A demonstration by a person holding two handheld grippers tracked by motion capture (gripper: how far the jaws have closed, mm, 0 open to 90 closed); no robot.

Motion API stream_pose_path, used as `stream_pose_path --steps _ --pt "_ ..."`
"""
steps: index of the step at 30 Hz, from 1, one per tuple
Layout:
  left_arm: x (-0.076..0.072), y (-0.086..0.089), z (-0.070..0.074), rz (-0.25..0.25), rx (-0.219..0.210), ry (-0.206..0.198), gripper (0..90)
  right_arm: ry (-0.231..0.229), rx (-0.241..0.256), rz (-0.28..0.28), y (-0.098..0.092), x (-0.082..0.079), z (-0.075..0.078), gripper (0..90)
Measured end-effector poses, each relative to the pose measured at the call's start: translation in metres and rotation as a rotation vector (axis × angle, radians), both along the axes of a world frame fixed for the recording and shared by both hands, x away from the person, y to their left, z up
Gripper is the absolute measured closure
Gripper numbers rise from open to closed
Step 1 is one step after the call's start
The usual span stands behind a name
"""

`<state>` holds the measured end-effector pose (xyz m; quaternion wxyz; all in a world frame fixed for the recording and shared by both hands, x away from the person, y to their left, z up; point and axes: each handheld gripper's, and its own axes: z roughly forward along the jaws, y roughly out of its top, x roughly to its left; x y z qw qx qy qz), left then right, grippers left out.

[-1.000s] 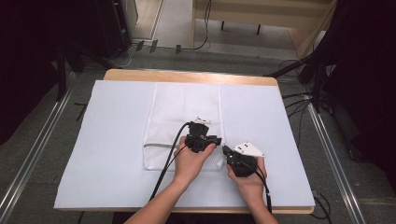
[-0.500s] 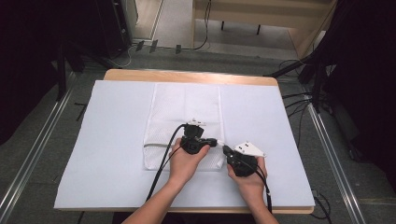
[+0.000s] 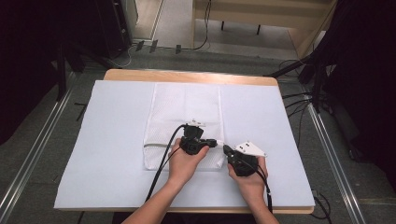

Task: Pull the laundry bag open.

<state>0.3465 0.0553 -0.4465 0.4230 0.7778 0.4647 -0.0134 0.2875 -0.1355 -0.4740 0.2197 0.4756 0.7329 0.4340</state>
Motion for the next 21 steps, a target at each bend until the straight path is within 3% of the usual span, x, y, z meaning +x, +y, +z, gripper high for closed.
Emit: stream_pose_path --steps 10,17,21 --pt "-0.001 0.006 -0.002 0.005 0.021 -0.009 87.5 -0.005 -0.011 -0.005 0.000 -0.001 0.002 90.0" --pt "-0.001 0.026 -0.007 0.043 0.033 -0.006 87.5 0.000 -0.012 -0.018 -0.003 -0.001 0.002 90.0" --pt "-0.003 0.049 -0.009 0.068 0.062 -0.011 87.5 -0.006 -0.016 -0.015 -0.004 -0.001 0.003 90.0"
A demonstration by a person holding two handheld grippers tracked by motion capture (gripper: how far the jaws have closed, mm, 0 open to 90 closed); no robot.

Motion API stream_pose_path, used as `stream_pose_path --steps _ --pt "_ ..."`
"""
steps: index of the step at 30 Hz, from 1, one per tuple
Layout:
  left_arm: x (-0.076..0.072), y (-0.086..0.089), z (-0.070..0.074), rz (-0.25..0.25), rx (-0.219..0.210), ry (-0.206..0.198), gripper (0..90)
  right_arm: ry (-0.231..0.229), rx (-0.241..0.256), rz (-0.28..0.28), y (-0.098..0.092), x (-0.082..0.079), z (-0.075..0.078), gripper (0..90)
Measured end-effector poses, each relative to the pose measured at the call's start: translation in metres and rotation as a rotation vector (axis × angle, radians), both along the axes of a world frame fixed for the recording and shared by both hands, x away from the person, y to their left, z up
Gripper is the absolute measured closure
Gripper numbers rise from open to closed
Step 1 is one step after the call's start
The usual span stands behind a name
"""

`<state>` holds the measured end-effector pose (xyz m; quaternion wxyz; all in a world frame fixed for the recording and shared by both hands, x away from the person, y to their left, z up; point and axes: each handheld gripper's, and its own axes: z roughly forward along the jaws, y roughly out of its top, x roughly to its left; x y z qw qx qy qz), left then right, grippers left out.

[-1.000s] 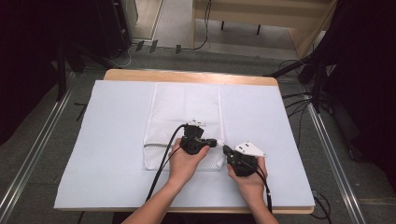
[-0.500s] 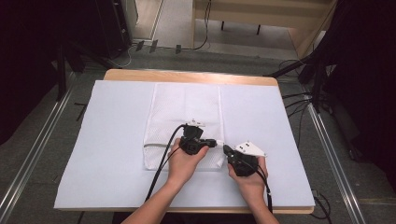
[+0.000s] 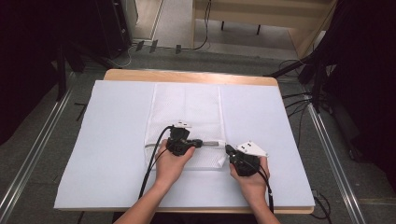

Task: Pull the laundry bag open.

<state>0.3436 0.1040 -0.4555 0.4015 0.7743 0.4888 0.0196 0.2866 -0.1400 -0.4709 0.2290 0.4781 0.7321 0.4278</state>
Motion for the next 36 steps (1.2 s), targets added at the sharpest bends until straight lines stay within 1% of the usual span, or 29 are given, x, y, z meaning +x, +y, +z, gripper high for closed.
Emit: stream_pose_path --steps 1,2,4,5,6,7,8,9,10,11,12,15,22,23,24,26,29,30,32,33,35,36 --pt "0.000 0.006 0.000 0.005 0.002 -0.001 87.5 -0.001 0.000 -0.001 0.000 0.000 0.000 90.0" --pt "0.000 0.006 0.000 0.005 0.002 -0.001 87.5 -0.001 0.000 -0.001 0.000 0.000 0.000 90.0" --pt "-0.002 0.021 -0.001 0.024 0.003 -0.002 87.5 -0.003 -0.002 -0.002 0.000 -0.001 0.001 90.0" --pt "-0.004 0.032 -0.001 0.037 0.001 -0.002 87.5 -0.004 0.002 0.000 0.000 -0.001 0.002 90.0" --pt "-0.004 0.032 -0.001 0.037 0.001 -0.002 87.5 -0.002 0.002 0.002 0.000 -0.002 0.002 90.0" --pt "-0.005 0.038 -0.001 0.048 0.002 -0.003 87.5 -0.002 0.002 0.002 0.000 -0.002 0.002 90.0" --pt "-0.006 0.045 -0.001 0.061 0.012 -0.010 87.5 -0.003 -0.004 0.004 0.001 -0.002 0.002 90.0" --pt "-0.007 0.052 -0.001 0.075 0.026 -0.019 87.5 -0.009 -0.019 -0.005 0.001 -0.002 0.003 90.0" --pt "-0.007 0.059 -0.001 0.085 0.018 -0.014 87.5 -0.007 -0.012 -0.005 0.000 -0.002 0.003 90.0" --pt "-0.009 0.074 -0.003 0.109 0.017 -0.014 87.5 -0.007 -0.008 -0.006 -0.001 -0.002 0.004 90.0" --pt "-0.009 0.074 -0.003 0.109 0.017 -0.014 87.5 -0.007 -0.002 -0.007 -0.001 -0.002 0.005 90.0" --pt "-0.012 0.092 -0.003 0.133 0.019 -0.016 87.5 -0.011 -0.002 -0.008 -0.002 -0.003 0.007 90.0" --pt "-0.020 0.129 -0.004 0.187 0.016 -0.022 87.4 -0.019 0.000 -0.009 -0.003 -0.004 0.011 90.0" --pt "-0.023 0.138 -0.005 0.196 0.010 -0.018 87.4 -0.019 -0.001 -0.006 -0.004 -0.004 0.011 90.0" --pt "-0.025 0.142 -0.005 0.197 0.001 -0.019 87.4 -0.017 -0.002 -0.008 -0.003 -0.004 0.011 90.0" --pt "-0.026 0.145 -0.004 0.198 0.000 -0.018 87.4 -0.017 -0.007 -0.001 -0.003 -0.004 0.010 90.0" --pt "-0.031 0.149 -0.001 0.193 0.007 -0.032 87.3 -0.013 -0.011 -0.002 -0.001 -0.005 0.009 90.0" --pt "-0.032 0.150 0.000 0.198 0.012 -0.039 87.4 -0.020 -0.026 -0.005 0.000 -0.005 0.009 90.0" --pt "-0.034 0.154 0.002 0.202 0.018 -0.047 87.4 -0.017 -0.026 -0.010 0.000 -0.005 0.009 90.0" --pt "-0.035 0.155 0.002 0.208 0.012 -0.046 87.4 -0.013 -0.020 -0.011 -0.001 -0.004 0.010 90.0" --pt "-0.036 0.159 0.001 0.217 0.019 -0.043 87.4 -0.013 -0.016 -0.015 -0.003 -0.004 0.010 90.0" --pt "-0.037 0.164 -0.002 0.228 0.010 -0.041 87.3 -0.013 -0.019 -0.019 -0.003 -0.004 0.010 90.0"
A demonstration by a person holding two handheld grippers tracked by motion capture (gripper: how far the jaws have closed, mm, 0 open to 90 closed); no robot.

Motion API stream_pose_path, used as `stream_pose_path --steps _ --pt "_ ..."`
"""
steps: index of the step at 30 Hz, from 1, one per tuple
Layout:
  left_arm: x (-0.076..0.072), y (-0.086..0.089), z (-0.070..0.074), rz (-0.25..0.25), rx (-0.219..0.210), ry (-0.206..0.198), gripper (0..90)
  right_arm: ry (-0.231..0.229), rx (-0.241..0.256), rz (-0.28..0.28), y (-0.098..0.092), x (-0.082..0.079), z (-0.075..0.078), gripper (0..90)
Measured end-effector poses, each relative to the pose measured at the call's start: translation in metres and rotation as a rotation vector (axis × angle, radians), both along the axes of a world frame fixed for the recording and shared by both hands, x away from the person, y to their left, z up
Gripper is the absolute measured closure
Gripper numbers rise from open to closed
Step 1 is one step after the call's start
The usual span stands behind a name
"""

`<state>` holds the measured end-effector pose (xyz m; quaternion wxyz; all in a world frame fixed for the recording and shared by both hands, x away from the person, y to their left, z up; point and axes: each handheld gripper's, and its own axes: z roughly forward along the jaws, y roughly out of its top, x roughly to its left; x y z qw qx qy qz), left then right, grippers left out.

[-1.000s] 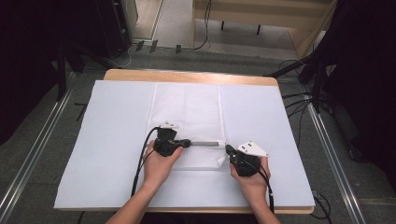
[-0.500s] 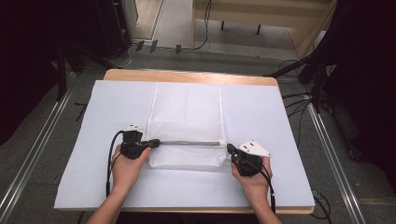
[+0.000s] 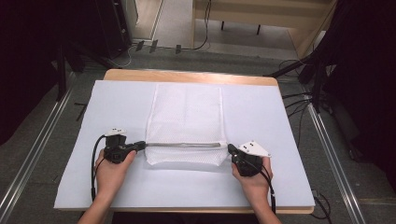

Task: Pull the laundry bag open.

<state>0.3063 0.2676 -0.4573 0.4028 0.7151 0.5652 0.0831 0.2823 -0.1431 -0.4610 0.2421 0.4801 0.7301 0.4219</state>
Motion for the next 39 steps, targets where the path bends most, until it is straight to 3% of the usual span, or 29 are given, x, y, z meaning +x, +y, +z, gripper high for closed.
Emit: stream_pose_path --steps 8,11,12,14,15,17,18,19,20,21,22,23,25,31,34,39 --pt "-0.003 0.006 -0.002 0.015 -0.005 -0.013 86.6 -0.009 -0.003 0.010 0.003 -0.002 0.002 90.0" --pt "-0.007 0.006 -0.005 0.017 0.038 -0.038 82.1 -0.010 0.004 0.009 0.003 -0.003 0.002 90.0" --pt "-0.009 0.005 -0.006 0.028 0.077 -0.062 77.0 -0.017 0.001 0.011 0.004 -0.003 0.002 90.0" --pt "-0.011 0.005 -0.007 0.042 0.098 -0.084 51.6 -0.033 -0.016 0.008 0.004 -0.004 0.002 90.0" --pt "-0.015 0.010 -0.005 0.053 0.069 -0.098 41.6 -0.030 -0.011 0.018 0.003 -0.004 0.003 90.0" --pt "-0.017 0.012 -0.003 0.061 0.052 -0.117 30.4 -0.019 0.006 0.027 0.001 -0.003 0.002 90.0" --pt "-0.020 0.014 -0.001 0.071 0.045 -0.135 30.4 -0.019 0.006 0.027 0.001 -0.003 0.002 90.0" --pt "-0.025 0.020 0.004 0.081 0.035 -0.156 19.7 -0.009 0.020 0.018 -0.001 -0.002 0.001 87.8" --pt "-0.025 0.020 0.004 0.081 0.035 -0.156 16.0 -0.009 0.020 0.018 -0.001 -0.002 0.001 87.8" --pt "-0.030 0.025 0.006 0.080 0.015 -0.175 13.0 -0.010 0.038 0.007 -0.003 -0.001 0.001 75.8" --pt "-0.030 0.025 0.006 0.080 0.015 -0.175 12.3 -0.010 0.038 0.007 -0.003 -0.001 0.001 75.8" --pt "-0.035 0.031 0.007 0.052 0.009 -0.190 9.2 -0.018 0.063 0.017 -0.006 -0.001 0.004 60.5" --pt "-0.040 0.037 0.006 0.045 -0.006 -0.196 5.5 -0.030 0.086 0.018 -0.010 -0.002 0.007 49.1" --pt "-0.049 0.050 0.006 0.067 -0.011 -0.209 5.5 -0.052 0.105 0.007 -0.026 -0.004 0.013 39.4" --pt "-0.054 0.056 0.004 0.071 0.035 -0.215 5.5 -0.054 0.108 -0.004 -0.038 -0.005 0.014 36.3" --pt "-0.061 0.061 0.002 0.023 0.098 -0.246 0.5 -0.052 0.107 -0.031 -0.060 -0.009 0.013 30.2"
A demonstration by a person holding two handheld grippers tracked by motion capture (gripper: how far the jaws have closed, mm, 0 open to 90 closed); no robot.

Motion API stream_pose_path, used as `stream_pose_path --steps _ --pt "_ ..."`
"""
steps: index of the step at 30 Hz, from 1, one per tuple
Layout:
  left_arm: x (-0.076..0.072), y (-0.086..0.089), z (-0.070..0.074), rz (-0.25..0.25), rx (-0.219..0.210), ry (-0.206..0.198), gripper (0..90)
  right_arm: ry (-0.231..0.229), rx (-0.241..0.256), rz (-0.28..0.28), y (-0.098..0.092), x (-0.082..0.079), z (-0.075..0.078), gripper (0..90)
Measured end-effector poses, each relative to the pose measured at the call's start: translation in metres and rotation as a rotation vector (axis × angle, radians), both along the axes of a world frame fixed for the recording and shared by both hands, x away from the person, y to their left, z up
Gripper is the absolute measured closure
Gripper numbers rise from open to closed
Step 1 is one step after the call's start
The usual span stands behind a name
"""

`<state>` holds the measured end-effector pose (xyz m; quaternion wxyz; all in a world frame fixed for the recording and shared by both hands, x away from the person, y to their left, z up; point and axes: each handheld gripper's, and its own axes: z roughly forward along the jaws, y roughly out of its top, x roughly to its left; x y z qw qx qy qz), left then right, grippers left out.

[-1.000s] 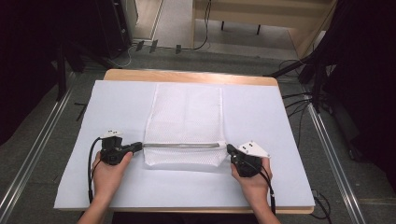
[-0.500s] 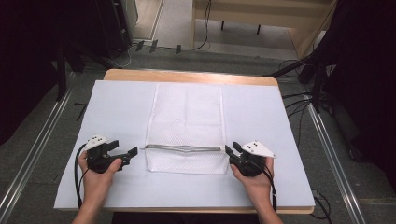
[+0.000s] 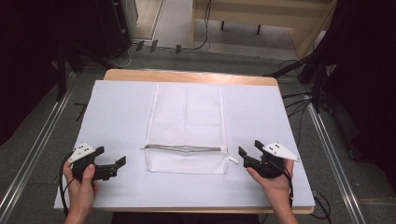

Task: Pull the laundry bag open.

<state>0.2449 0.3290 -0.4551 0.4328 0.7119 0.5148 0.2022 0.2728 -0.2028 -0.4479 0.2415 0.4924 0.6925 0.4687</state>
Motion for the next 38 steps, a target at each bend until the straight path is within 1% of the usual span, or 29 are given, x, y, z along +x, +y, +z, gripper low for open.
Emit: stream_pose_path --steps 2,4,5,6,7,8,10,13,14,16,17,19,20,23,25,28,29,30,35,38 --pt "-0.003 0.002 0.001 -0.002 0.006 -0.015 0.5 0.003 -0.004 -0.013 -0.009 -0.002 -0.001 28.8" --pt "-0.005 0.006 0.002 0.000 -0.004 -0.022 0.0 0.011 -0.004 -0.025 -0.018 -0.004 -0.003 28.0" --pt "-0.005 0.007 0.002 0.000 -0.006 -0.024 0.0 0.022 0.001 -0.033 -0.023 -0.006 -0.005 27.3" --pt "-0.006 0.009 0.002 0.001 -0.008 -0.026 0.0 0.022 0.003 -0.033 -0.026 -0.007 -0.006 26.5" --pt "-0.007 0.010 0.002 0.005 -0.009 -0.025 0.0 0.022 0.012 -0.028 -0.033 -0.011 -0.008 25.4" --pt "-0.007 0.011 0.002 0.006 -0.010 -0.027 0.0 0.022 0.012 -0.028 -0.033 -0.011 -0.008 25.4" --pt "-0.008 0.012 0.002 0.007 -0.011 -0.029 0.0 0.027 0.005 -0.019 -0.042 -0.017 -0.010 23.2" --pt "-0.009 0.014 0.003 0.013 -0.016 -0.039 0.0 0.029 -0.007 -0.031 -0.050 -0.022 -0.012 21.1" --pt "-0.009 0.014 0.003 0.013 -0.016 -0.039 0.0 0.029 -0.007 -0.031 -0.050 -0.022 -0.012 21.1" --pt "-0.009 0.014 0.003 0.015 -0.009 -0.037 0.0 0.028 -0.018 -0.034 -0.059 -0.028 -0.014 18.9" --pt "-0.009 0.014 0.002 0.016 -0.006 -0.037 0.0 0.028 -0.018 -0.034 -0.059 -0.028 -0.014 18.9" --pt "-0.008 0.015 0.002 0.015 -0.004 -0.033 0.0 0.030 -0.015 -0.041 -0.066 -0.032 -0.016 17.2" --pt "-0.008 0.016 0.001 0.015 -0.005 -0.032 0.0 0.034 -0.022 -0.045 -0.073 -0.035 -0.018 16.7" --pt "-0.008 0.016 0.001 0.017 0.000 -0.034 0.0 0.031 -0.022 -0.063 -0.081 -0.039 -0.019 14.5" --pt "-0.008 0.016 0.001 0.016 0.002 -0.032 0.0 0.029 -0.021 -0.069 -0.084 -0.039 -0.019 13.9" --pt "-0.007 0.015 0.001 0.015 0.009 -0.033 0.0 0.029 -0.025 -0.109 -0.086 -0.039 -0.019 12.5" --pt "-0.007 0.014 0.001 0.014 0.011 -0.033 0.0 0.030 -0.031 -0.119 -0.086 -0.038 -0.019 10.1" --pt "-0.007 0.014 0.001 0.011 0.013 -0.032 0.0 0.032 -0.035 -0.114 -0.086 -0.038 -0.020 8.8" --pt "-0.006 0.014 0.000 0.010 0.019 -0.031 0.0 0.041 -0.046 -0.116 -0.085 -0.038 -0.020 8.7" --pt "-0.006 0.014 0.000 0.012 0.024 -0.028 0.0 0.038 -0.049 -0.118 -0.084 -0.037 -0.020 8.8"
